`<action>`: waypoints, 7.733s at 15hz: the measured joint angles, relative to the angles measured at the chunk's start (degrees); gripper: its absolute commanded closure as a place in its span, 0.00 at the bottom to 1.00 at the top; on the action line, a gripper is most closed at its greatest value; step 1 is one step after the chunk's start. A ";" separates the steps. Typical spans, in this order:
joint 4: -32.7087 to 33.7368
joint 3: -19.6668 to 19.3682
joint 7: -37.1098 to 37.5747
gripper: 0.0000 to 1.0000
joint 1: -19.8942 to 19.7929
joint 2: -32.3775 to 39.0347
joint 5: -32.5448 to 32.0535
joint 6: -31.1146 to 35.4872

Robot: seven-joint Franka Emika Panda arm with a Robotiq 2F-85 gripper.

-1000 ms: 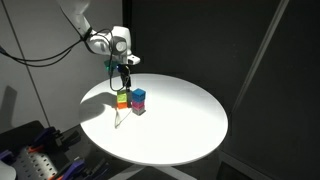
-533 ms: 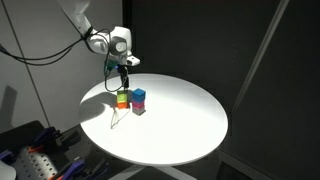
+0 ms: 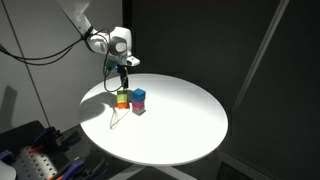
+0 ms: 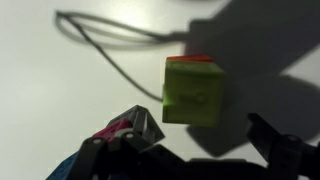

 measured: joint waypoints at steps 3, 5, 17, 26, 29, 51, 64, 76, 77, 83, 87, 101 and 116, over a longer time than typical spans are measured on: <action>-0.08 0.03 0.00 0.00 0.00 0.00 0.00 0.01; -0.16 0.03 0.00 0.00 0.00 0.00 0.00 0.01; -1.38 -0.03 0.55 0.00 -0.05 0.25 0.00 0.01; -1.67 -0.04 0.97 0.06 -0.05 1.64 0.00 0.02; -1.66 -0.03 0.97 0.43 -0.05 2.20 0.00 0.18; -1.43 0.21 -3.37 0.73 1.06 -1.44 -1.03 -2.10; -1.50 1.12 -17.70 0.73 0.55 -7.34 -3.67 -6.53; -1.24 0.82 -20.78 0.73 -4.76 -12.81 -5.82 -10.79; -1.16 0.82 -22.00 0.73 -5.15 -12.97 -5.82 -11.15; -0.63 0.84 -30.92 0.73 -6.61 -12.87 -5.84 -11.67; -0.73 0.94 -31.66 0.48 -6.78 -12.68 -5.84 -11.66; 0.71 1.19 -33.33 0.73 -7.27 -13.62 -5.84 -11.17; 5.89 1.17 -43.23 0.73 -9.68 -12.53 -5.84 -18.72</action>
